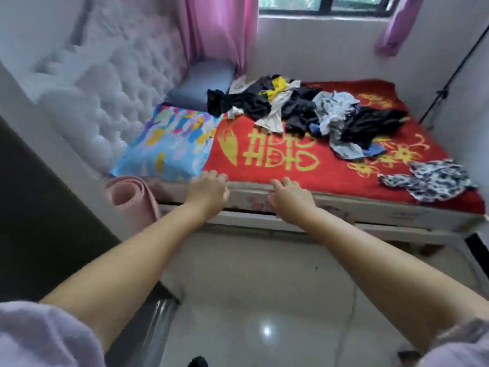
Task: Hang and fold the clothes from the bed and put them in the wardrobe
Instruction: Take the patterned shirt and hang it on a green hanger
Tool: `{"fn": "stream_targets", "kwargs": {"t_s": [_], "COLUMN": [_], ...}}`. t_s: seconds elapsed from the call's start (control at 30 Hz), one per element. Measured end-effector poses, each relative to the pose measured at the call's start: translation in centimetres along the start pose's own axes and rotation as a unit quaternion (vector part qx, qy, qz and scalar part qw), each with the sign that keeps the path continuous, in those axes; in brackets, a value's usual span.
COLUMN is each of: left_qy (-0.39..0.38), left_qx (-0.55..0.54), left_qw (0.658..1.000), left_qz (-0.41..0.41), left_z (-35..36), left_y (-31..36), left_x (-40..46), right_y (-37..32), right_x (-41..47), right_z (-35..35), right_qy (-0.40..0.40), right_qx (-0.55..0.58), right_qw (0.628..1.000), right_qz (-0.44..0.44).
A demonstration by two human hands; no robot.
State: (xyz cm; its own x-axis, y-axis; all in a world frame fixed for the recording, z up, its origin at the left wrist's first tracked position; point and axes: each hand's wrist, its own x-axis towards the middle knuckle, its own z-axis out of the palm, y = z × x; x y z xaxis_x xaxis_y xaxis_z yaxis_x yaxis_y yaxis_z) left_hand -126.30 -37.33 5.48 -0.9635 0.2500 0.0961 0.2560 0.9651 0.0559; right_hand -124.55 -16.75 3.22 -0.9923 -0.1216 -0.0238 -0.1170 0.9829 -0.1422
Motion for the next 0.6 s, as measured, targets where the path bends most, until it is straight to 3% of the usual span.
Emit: {"fn": "stream_targets", "kwargs": {"t_s": [0.33, 0.6], "left_qy": [-0.138, -0.17], "left_qx": [-0.013, -0.028], "left_qw": [0.971, 0.935], "left_qz": [0.193, 0.309], "left_z": [13.4, 16.2], "left_y": [16.8, 26.4], "left_x": [8.6, 20.6], "right_y": [17.1, 26.3], "right_x": [-5.9, -1.9], "right_z": [8.5, 8.3], "right_qy": [-0.083, -0.074], "right_qx": [-0.02, 0.045], "right_qw": [0.963, 0.909], "right_qz": [0.256, 0.408]}}
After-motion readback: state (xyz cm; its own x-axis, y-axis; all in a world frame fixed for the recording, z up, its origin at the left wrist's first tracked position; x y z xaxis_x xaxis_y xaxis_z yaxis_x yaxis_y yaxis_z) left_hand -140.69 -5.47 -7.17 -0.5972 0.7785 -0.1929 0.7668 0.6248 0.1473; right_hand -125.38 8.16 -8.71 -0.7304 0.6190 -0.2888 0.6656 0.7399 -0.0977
